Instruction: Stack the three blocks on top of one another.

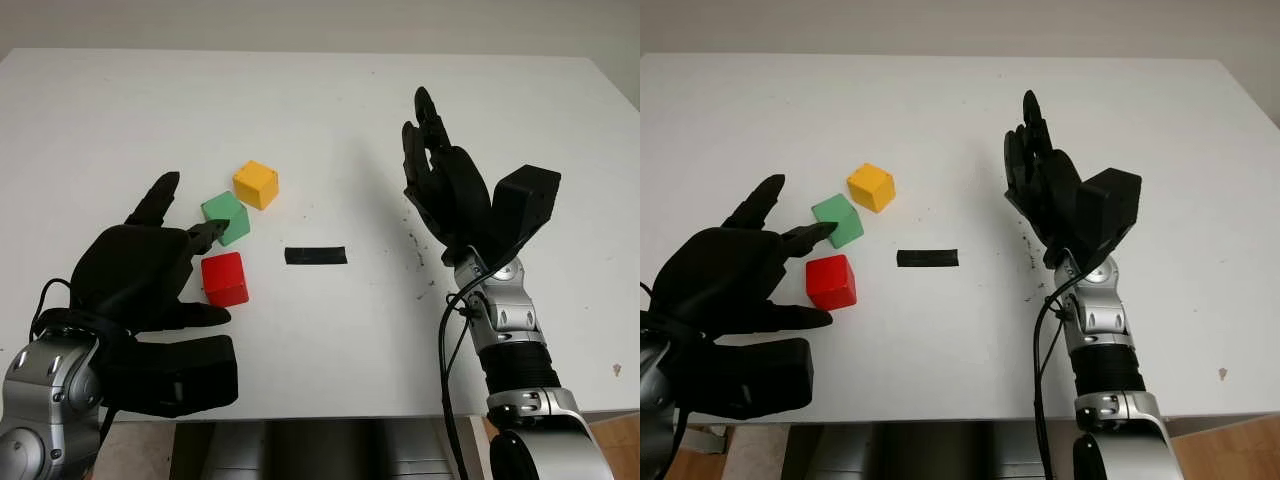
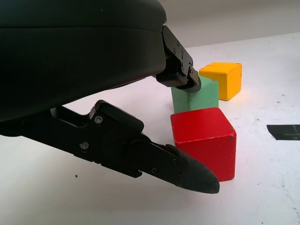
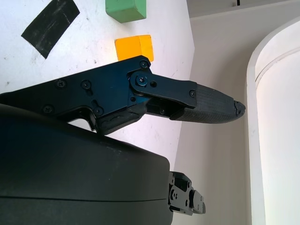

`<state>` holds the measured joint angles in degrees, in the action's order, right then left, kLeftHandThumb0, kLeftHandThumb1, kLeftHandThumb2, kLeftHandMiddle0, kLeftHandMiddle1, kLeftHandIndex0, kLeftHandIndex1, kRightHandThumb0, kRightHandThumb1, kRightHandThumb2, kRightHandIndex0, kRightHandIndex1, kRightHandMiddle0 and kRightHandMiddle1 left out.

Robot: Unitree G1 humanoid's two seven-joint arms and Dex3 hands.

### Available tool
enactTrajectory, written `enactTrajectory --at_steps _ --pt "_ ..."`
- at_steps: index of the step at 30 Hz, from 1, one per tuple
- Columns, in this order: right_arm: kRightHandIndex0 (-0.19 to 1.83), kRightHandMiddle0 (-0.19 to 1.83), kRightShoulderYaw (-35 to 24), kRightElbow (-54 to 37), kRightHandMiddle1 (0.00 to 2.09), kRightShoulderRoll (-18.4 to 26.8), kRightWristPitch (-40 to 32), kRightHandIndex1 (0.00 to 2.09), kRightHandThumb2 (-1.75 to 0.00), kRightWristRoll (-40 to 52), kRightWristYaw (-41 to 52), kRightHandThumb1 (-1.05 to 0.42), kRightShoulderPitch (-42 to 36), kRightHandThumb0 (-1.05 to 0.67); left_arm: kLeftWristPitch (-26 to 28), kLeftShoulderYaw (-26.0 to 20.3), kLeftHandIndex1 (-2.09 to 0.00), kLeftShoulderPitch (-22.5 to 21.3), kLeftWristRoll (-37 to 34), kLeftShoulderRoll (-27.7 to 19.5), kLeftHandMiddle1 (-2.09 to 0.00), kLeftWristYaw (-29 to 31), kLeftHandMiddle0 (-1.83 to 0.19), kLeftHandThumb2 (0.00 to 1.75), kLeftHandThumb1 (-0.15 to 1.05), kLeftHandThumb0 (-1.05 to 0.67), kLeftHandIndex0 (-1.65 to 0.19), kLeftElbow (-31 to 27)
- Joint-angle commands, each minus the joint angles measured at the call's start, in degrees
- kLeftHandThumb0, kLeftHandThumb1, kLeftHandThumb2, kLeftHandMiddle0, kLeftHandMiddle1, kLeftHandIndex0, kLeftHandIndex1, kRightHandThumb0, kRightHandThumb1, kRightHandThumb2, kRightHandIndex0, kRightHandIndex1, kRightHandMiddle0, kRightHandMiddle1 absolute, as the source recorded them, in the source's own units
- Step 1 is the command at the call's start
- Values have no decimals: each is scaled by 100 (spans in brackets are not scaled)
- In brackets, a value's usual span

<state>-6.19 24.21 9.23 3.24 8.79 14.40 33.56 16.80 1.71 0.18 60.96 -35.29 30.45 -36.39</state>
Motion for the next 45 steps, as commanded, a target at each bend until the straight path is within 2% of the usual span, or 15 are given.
enactTrajectory --at_steps 1,24,45 --pt "-19 -19 -17 -115 0 20 76 0 -65 7 6 -105 55 -76 -47 -23 -8 53 52 58 0 6 19 6 98 -72 -38 17" --pt "-19 -19 -27 -104 0 55 97 0 -66 -16 -2 -105 59 -75 -207 -78 -11 37 312 273 -2 66 19 5 101 -71 -45 87" --pt "-19 -19 -17 -77 0 50 126 0 -67 -55 -30 -105 41 -75 -463 -192 -16 144 28 463 -3 -150 19 5 100 -66 -49 -13"
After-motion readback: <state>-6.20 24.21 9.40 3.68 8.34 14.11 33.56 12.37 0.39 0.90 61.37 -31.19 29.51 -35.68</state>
